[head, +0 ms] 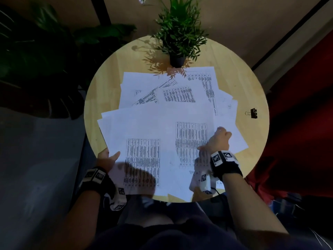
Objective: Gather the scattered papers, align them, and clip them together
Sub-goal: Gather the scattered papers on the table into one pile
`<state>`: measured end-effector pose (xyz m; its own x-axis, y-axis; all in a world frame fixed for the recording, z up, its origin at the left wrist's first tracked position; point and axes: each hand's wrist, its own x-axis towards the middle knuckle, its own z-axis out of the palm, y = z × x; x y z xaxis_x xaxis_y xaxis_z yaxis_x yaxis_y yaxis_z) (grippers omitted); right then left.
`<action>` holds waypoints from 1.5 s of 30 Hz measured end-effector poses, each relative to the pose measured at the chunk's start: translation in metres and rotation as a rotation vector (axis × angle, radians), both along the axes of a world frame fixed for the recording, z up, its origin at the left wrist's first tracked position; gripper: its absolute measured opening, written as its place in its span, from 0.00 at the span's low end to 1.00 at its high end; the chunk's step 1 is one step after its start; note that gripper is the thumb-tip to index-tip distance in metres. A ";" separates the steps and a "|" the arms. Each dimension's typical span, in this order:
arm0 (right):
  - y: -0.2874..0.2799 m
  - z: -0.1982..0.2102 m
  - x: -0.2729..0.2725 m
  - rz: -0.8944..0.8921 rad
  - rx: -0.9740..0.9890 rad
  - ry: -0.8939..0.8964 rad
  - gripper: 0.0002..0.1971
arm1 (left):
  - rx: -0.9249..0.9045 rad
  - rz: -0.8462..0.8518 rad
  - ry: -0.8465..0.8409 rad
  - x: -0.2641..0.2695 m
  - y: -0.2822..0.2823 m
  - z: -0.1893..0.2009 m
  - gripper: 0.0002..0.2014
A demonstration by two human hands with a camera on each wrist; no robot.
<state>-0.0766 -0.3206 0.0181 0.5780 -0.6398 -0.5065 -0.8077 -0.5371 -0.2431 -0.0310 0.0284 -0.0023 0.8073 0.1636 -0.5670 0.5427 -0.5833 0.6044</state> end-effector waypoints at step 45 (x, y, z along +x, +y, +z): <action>0.019 -0.019 0.051 0.169 -0.001 -0.182 0.39 | 0.013 0.143 0.094 0.027 -0.022 -0.014 0.32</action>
<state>-0.0255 -0.3016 -0.0012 0.7584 -0.5269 -0.3836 -0.6494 -0.6609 -0.3761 -0.0039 0.0063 -0.0163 0.7184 0.2811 -0.6363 0.6749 -0.5033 0.5396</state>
